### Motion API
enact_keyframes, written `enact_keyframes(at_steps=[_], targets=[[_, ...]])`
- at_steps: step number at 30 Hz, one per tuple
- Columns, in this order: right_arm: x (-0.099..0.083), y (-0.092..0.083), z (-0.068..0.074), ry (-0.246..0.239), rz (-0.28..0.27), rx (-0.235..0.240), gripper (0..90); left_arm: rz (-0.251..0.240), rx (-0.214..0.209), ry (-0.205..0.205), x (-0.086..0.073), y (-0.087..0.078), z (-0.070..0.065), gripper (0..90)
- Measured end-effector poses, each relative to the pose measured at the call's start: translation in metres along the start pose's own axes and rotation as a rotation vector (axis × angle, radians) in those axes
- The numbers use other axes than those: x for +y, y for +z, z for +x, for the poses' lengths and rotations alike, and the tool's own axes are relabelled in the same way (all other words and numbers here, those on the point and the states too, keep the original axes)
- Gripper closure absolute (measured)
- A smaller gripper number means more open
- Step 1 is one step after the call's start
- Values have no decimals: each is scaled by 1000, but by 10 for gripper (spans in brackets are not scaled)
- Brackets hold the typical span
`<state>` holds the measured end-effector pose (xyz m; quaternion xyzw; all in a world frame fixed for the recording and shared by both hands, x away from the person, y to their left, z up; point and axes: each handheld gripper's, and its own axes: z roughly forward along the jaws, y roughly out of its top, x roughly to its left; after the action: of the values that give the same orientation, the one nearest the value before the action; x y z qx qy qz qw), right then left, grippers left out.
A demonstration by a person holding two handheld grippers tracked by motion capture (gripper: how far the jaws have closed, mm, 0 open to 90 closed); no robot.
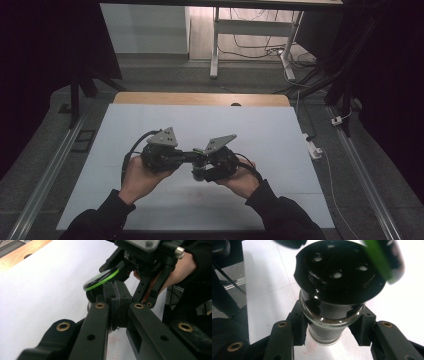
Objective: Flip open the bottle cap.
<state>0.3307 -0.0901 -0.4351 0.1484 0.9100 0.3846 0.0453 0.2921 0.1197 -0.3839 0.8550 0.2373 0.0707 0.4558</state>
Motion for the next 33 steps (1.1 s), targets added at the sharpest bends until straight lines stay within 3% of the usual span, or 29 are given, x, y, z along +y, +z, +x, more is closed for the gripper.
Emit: enact_keyframes(at_steps=[15, 33], targets=[[1, 3, 5, -35, 11, 21, 528, -27, 25, -11, 8, -1, 7, 890], [0, 3, 6, -35, 2, 21, 528, -21, 34, -16, 7, -1, 11, 887]])
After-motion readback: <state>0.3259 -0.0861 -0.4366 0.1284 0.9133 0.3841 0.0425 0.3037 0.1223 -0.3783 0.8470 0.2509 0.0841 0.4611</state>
